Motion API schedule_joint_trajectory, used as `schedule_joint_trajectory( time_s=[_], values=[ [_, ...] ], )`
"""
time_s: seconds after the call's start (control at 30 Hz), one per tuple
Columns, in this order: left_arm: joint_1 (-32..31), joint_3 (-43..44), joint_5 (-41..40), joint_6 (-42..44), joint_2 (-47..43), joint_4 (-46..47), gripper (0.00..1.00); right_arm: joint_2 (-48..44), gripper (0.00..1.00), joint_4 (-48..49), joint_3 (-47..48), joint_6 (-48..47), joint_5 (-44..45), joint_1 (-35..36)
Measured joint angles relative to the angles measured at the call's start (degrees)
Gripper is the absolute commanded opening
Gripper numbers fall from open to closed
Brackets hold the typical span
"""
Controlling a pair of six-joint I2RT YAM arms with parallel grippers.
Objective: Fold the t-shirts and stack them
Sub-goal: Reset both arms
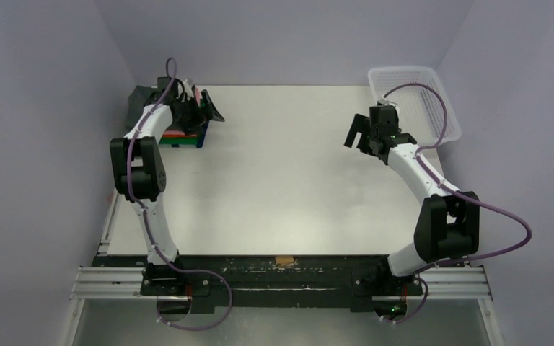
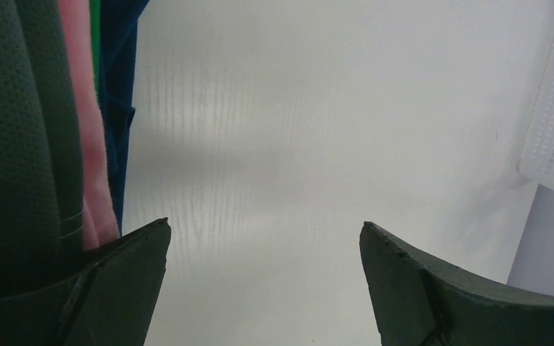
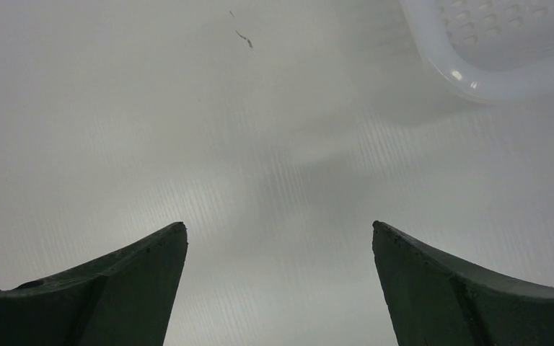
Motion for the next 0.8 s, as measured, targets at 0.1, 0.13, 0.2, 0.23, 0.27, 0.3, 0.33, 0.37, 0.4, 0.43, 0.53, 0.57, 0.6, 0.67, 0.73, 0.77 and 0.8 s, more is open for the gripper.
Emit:
schedule_joint_trajectory(
  time_s=[0.1,0.13,0.2,0.23,0.27,0.3,0.33,0.37,0.4,0.43,0.53,0.57,0.6,0.67,0.73,0.77,0.8],
  values=[
    [-0.6,0.1,0.7,-0.6,-0.2,0.9,1.00,-0.1,0.98,0.0,0.0,0.0,0.0,-0.2],
    [-0.8,0.1,0.8,-0.7,-0.4,1.1,1.00,-0.2,0.98,0.0,-0.1,0.0,0.0,-0.3],
    [-1.4,0.0,0.8,-0.6,-1.5,1.0,1.00,-1.4,0.98,0.1,-0.5,0.0,0.1,-0.5],
    [-2.0,-0.3,0.5,-0.6,-3.1,1.0,1.00,-1.7,0.98,0.0,-0.6,0.0,0.1,-0.6],
    [-2.5,-0.9,0.2,-0.5,-4.9,1.0,1.00,-2.3,0.98,0.1,-0.8,0.0,0.1,-0.6],
    [-3.4,-2.2,-0.5,-0.3,-7.8,1.2,1.00,-3.2,0.98,0.1,-1.1,0.0,0.1,-0.6],
    [-4.5,-4.0,-1.2,0.0,-11.6,1.4,1.00,-4.3,0.98,0.0,-1.3,0.0,0.1,-0.6],
    [-5.4,-5.9,-1.8,0.1,-15.3,1.7,1.00,-5.2,0.98,0.1,-1.4,0.0,0.2,-0.6],
    [-6.7,-8.6,-2.6,0.2,-20.4,2.4,1.00,-6.3,0.98,0.0,-1.5,0.0,0.2,-0.6],
    [-8.1,-11.7,-3.3,0.3,-26.3,3.3,1.00,-7.5,0.98,0.1,-1.6,0.0,0.3,-0.6],
    [-10.9,-20.4,-4.5,0.7,-43.5,6.6,1.00,-10.6,0.98,0.3,-1.9,-0.1,0.5,-0.6],
    [-11.0,-23.8,-5.6,1.0,-49.9,7.8,1.00,-11.5,0.98,0.6,-2.0,-0.2,0.6,-0.6],
    [-10.9,-26.6,-7.0,1.1,-55.0,8.2,1.00,-12.4,0.98,0.9,-2.2,-0.2,0.7,-0.6],
    [-10.5,-31.2,-10.4,1.2,-63.0,8.9,1.00,-13.8,0.98,1.4,-2.8,-0.3,0.5,-0.6],
    [-10.3,-34.8,-14.1,1.2,-68.2,8.4,1.00,-15.0,0.98,2.2,-3.8,-0.3,0.1,-0.6],
    [-10.3,-36.2,-16.1,1.2,-69.7,7.9,1.00,-15.3,0.98,2.8,-4.3,-0.3,0.0,-0.6],
    [-10.3,-37.2,-18.0,1.1,-70.6,7.2,1.00,-15.7,0.98,3.6,-5.1,-0.3,-0.2,-0.6]
  ],
)
